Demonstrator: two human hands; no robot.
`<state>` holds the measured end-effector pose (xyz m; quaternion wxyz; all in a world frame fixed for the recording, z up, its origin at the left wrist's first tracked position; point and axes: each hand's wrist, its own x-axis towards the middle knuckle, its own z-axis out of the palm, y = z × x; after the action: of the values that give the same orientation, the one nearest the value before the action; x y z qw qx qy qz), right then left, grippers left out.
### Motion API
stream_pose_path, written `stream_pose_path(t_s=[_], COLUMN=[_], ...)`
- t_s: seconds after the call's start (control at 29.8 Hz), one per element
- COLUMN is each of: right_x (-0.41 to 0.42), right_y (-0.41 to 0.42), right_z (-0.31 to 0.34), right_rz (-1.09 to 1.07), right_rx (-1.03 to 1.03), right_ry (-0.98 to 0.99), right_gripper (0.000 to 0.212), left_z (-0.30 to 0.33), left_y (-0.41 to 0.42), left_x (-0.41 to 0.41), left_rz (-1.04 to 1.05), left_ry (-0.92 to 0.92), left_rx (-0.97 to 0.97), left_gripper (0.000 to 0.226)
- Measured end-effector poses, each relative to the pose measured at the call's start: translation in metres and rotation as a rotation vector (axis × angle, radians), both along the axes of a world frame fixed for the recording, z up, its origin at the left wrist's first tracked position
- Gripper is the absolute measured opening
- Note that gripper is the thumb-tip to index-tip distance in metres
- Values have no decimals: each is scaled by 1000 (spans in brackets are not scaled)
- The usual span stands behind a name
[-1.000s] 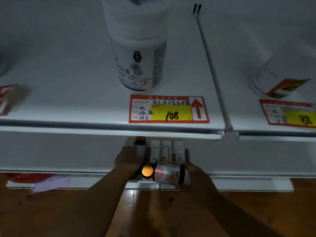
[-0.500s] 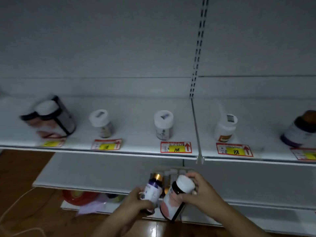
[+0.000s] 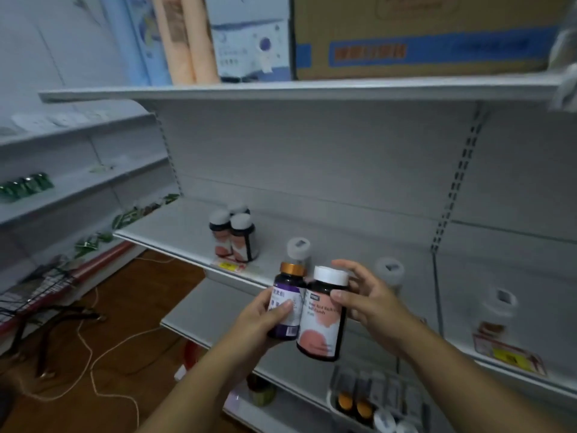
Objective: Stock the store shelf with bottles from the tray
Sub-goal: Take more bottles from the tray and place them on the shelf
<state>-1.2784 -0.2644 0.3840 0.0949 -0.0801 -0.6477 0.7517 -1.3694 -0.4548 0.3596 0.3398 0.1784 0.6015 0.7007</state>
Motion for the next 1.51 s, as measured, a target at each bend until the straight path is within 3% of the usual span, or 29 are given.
stream_pose_path(t_s=[0.2, 0.34, 0.44, 0.67, 0.91, 1.01, 1.07, 1.11, 1.17, 1.24, 1.41, 1.51], right_x=[-82, -157, -209, -296, -329, -330, -324, -319, -302, -275, -179, -108], right_y=[-27, -24, -16, -2, -3, -5, -6, -8, -13, -18, -7, 19], right_z=[36, 62, 68, 26, -15, -15, -10, -2, 22, 54, 112, 132], right_rz=[-83, -319, -429, -295, -191, -134, -180, -261, -432, -460, -423, -556], right_rx=[230, 459, 573, 739, 748, 577, 551, 573, 549, 456, 564, 666], right_ry=[72, 133, 72, -73, -173, -245, -254, -217, -71, 47, 17, -85], right_gripper=[37, 40, 51, 75, 61, 47, 53, 52, 31, 12, 7, 24], left_z=[32, 61, 75, 64, 51, 50, 52, 54, 57, 61, 76, 83], left_y=[-23, -39, -50, -67, -63, -57, -51, -46, -33, -12, 66, 112], left_x=[-83, -151, -192, -251, -274, -276, -273, -270, -261, -247, -186, -131], left_rz=[46, 73, 100, 78, 39, 12, -15, -26, -32, 0, -11, -99], left_ry=[55, 133, 159, 132, 104, 109, 120, 127, 135, 177, 405, 493], left_rx=[46, 106, 143, 135, 123, 122, 125, 129, 133, 114, 194, 210], left_gripper=[38, 35, 32, 56, 64, 64, 60, 58, 57, 58, 45, 49])
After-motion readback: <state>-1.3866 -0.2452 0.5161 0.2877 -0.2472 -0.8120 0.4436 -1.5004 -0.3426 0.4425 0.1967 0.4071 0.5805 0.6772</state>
